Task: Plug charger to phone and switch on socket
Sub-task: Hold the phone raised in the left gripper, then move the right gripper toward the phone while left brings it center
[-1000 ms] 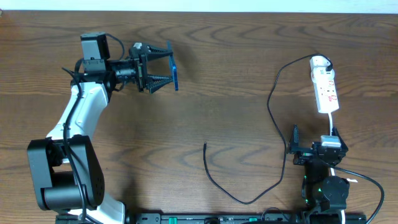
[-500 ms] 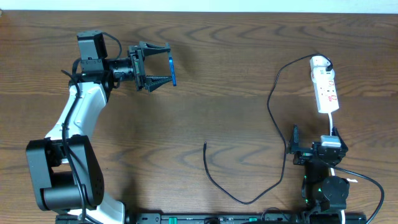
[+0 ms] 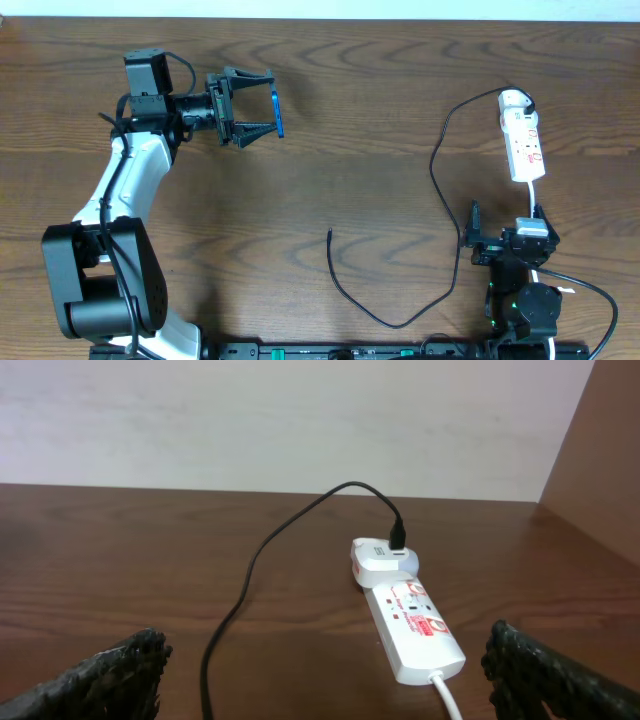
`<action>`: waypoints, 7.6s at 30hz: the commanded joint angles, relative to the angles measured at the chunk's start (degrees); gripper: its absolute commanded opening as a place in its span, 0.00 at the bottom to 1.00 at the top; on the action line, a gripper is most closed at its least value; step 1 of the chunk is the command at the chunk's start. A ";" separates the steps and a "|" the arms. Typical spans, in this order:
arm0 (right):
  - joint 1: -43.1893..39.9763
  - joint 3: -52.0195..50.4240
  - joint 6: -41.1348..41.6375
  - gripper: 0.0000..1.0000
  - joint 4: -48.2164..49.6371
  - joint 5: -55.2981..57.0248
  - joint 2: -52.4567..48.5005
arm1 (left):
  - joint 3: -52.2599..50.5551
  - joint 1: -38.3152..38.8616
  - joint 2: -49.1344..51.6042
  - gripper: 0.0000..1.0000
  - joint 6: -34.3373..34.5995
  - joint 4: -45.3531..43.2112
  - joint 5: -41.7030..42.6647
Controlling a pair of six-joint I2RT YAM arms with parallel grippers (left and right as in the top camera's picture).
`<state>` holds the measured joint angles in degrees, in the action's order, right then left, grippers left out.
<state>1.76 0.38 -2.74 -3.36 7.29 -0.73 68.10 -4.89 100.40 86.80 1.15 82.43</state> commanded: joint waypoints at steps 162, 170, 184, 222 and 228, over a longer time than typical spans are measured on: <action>0.48 -0.07 1.03 0.99 3.52 -6.99 0.35 | 0.87 -0.28 -1.49 0.07 -34.23 -0.37 -6.62; 0.48 2.40 8.70 0.99 5.75 -18.93 0.22 | 0.87 -0.28 -1.49 0.07 -33.48 -0.37 -6.62; 0.48 26.03 10.58 0.99 4.37 -39.15 -30.25 | 0.87 0.26 -1.49 0.07 -31.43 -0.48 -10.34; 16.04 44.30 15.32 0.99 10.47 -42.38 -71.67 | 0.87 11.89 -1.49 0.07 -17.25 -8.00 -22.32; 16.52 44.30 15.61 0.99 10.47 -42.82 -71.67 | 0.87 14.14 -1.49 0.07 -16.61 -8.15 -22.73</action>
<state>17.67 43.24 12.19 6.98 -35.16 -72.49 68.10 8.62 100.40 69.30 -6.31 59.59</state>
